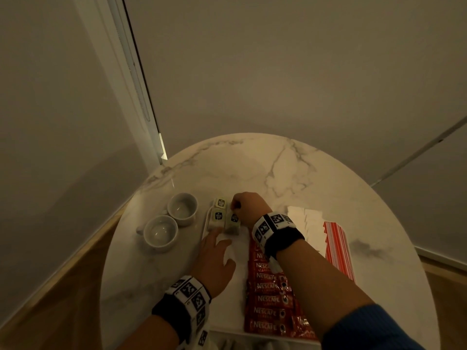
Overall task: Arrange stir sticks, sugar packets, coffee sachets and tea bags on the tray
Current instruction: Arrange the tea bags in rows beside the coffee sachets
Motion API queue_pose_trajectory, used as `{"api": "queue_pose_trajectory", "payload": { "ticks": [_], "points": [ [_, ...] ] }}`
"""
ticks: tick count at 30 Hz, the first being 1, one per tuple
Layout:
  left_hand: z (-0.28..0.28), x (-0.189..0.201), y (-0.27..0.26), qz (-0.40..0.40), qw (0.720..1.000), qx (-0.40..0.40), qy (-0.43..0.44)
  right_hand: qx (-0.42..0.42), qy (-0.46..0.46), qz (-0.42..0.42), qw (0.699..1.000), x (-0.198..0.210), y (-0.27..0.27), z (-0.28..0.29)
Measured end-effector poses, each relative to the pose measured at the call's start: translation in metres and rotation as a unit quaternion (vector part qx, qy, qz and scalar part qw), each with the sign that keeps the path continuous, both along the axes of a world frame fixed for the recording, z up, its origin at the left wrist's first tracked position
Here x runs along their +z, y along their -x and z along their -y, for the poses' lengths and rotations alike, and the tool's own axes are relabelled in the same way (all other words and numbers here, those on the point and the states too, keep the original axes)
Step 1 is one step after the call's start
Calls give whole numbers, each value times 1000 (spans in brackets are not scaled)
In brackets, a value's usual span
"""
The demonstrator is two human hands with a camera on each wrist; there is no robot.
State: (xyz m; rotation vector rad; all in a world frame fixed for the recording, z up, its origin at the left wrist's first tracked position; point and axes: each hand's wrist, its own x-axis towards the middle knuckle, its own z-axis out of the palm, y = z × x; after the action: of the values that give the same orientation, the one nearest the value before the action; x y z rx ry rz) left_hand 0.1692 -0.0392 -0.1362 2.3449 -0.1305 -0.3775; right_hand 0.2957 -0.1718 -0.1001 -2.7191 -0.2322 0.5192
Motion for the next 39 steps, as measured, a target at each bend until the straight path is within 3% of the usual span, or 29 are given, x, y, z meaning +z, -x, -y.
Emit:
{"api": "queue_pose_trajectory", "payload": {
  "ticks": [5,12,17,21,25,28,32,34,39],
  "points": [
    [0,8,4,8,1000,1,-22,-22,-28,43,998,6,3,4],
    [-14,24,23,33,999,-35,22,-109,-136,96,980,40,36,32],
    [-28,35,55,52,995,-82,39,-133,-168,61,975,58,113,50],
    [-33,44,78,26,985,-167,27,-36,-136,-17,990,49,200,52],
    [-29,40,104,37,962,-271,-22,28,-16,-63,997,31,266,57],
    [-19,30,120,70,929,-358,-64,-31,49,-69,996,15,296,64],
    [0,17,133,89,837,-492,-221,-56,73,-62,994,-2,315,66],
    [10,2,139,114,810,-503,-280,-53,81,-61,993,-7,319,65],
    [21,19,146,148,846,-444,-255,-102,35,-65,992,-16,320,59]
  ]
}}
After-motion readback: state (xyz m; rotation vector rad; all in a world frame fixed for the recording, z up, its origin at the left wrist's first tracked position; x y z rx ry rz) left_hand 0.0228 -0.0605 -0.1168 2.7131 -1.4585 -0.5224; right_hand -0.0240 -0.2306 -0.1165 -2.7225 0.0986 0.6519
